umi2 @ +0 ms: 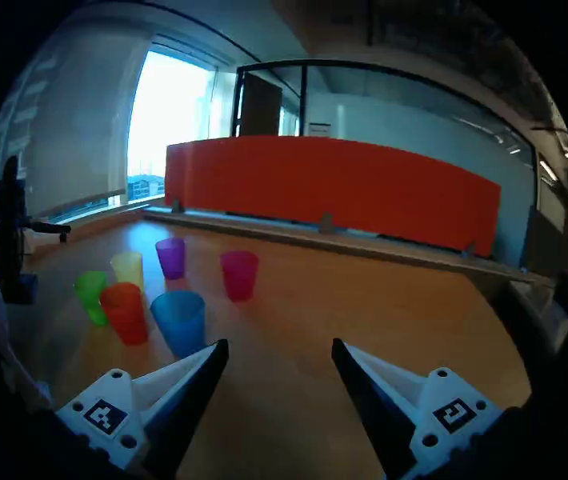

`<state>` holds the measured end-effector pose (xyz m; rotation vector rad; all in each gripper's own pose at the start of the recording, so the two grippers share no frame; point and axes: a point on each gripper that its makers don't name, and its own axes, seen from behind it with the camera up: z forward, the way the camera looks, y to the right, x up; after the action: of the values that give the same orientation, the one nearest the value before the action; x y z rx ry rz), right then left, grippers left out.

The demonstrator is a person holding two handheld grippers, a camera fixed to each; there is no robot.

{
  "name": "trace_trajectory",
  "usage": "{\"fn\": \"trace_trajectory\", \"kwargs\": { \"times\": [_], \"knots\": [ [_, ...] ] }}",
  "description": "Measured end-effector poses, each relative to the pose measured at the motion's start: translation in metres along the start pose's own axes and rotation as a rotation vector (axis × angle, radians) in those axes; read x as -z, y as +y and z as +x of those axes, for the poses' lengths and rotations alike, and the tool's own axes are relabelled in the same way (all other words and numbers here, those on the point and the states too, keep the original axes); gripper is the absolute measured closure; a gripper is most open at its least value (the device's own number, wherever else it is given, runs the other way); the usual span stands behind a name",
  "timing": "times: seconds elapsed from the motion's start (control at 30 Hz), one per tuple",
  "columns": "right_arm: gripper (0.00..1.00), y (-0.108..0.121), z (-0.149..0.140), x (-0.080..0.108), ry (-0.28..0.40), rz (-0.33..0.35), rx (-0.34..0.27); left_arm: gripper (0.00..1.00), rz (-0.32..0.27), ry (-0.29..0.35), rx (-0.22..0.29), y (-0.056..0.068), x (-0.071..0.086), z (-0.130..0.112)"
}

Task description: Pour water

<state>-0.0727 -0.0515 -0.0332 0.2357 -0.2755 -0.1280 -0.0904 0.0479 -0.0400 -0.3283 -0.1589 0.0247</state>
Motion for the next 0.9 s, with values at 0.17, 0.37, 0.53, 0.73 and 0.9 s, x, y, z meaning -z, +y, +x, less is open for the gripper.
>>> {"fn": "trace_trajectory", "kwargs": {
  "times": [0.17,0.37,0.53,0.73,0.9],
  "knots": [
    [0.00,0.022,0.016,0.006,0.080,-0.107,-0.007,0.00,0.053,0.069,0.008,-0.001,0.001,0.015],
    [0.00,0.040,0.032,0.014,0.166,-0.207,-0.009,0.00,0.117,0.122,0.029,-0.002,0.002,0.023],
    [0.00,0.048,0.044,0.020,0.228,-0.257,-0.024,0.00,0.141,0.148,0.052,-0.001,0.001,0.023],
    [0.00,0.057,0.051,0.026,0.265,-0.294,-0.056,0.00,0.189,0.173,0.041,-0.008,0.003,0.028],
    [0.00,0.064,0.053,0.029,0.274,-0.314,-0.080,0.00,0.217,0.192,0.042,-0.009,0.003,0.033]
  ]
}}
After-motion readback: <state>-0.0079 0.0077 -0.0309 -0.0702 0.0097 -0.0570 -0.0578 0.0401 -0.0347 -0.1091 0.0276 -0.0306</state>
